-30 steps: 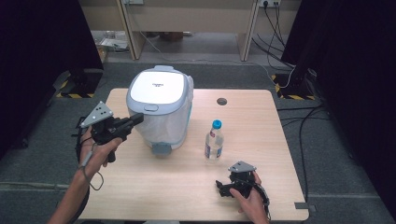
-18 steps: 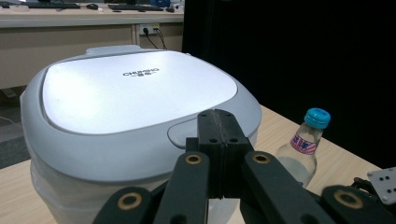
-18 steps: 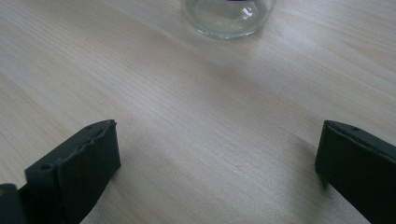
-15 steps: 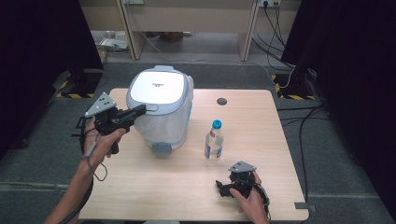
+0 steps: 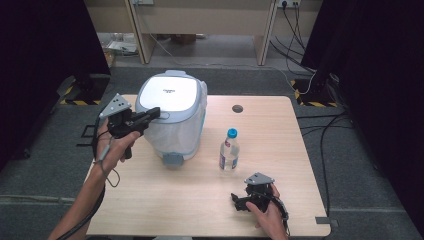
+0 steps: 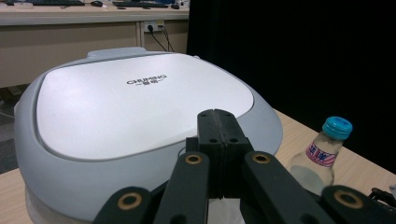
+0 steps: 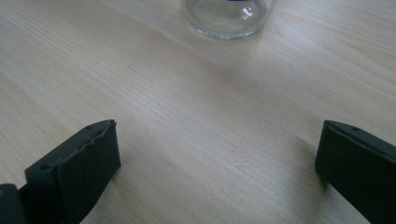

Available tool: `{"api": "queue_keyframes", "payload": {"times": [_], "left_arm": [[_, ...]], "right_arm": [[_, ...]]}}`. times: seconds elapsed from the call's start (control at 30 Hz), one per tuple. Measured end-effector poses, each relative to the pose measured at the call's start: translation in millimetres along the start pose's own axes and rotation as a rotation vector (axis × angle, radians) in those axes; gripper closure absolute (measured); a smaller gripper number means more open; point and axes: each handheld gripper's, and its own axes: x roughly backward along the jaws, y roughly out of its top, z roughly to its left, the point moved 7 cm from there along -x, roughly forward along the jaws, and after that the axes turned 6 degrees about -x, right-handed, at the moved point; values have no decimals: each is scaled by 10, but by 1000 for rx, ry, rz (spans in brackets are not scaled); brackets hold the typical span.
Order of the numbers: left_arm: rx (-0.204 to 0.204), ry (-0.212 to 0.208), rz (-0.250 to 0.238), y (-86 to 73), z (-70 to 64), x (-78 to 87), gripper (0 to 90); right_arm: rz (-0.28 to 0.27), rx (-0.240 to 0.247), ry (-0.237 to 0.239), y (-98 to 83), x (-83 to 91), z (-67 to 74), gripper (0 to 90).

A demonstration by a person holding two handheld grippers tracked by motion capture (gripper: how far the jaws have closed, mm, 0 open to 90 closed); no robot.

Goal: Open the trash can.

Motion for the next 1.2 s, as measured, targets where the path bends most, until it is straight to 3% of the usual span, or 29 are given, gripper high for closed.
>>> {"api": "queue_keyframes", "payload": {"times": [0.43,0.57,0.67,0.73,1.03,1.2], "left_arm": [[-46,13,34,-25,-4,-68,896],[-79,33,43,-22,-24,-77,896],[-69,39,34,-37,-29,-80,896],[-95,55,38,-40,-46,-79,896],[-118,55,56,-35,-50,-84,897],[-125,48,42,-48,-42,-82,896]], "right_arm": [[0,0,0,0,0,0,1],[0,0,0,0,0,0,1],[0,0,0,0,0,0,1],[0,-1,0,-1,0,1,1],[-1,-3,-2,-1,1,2,2],[-1,-5,-4,-3,2,3,2]]}}
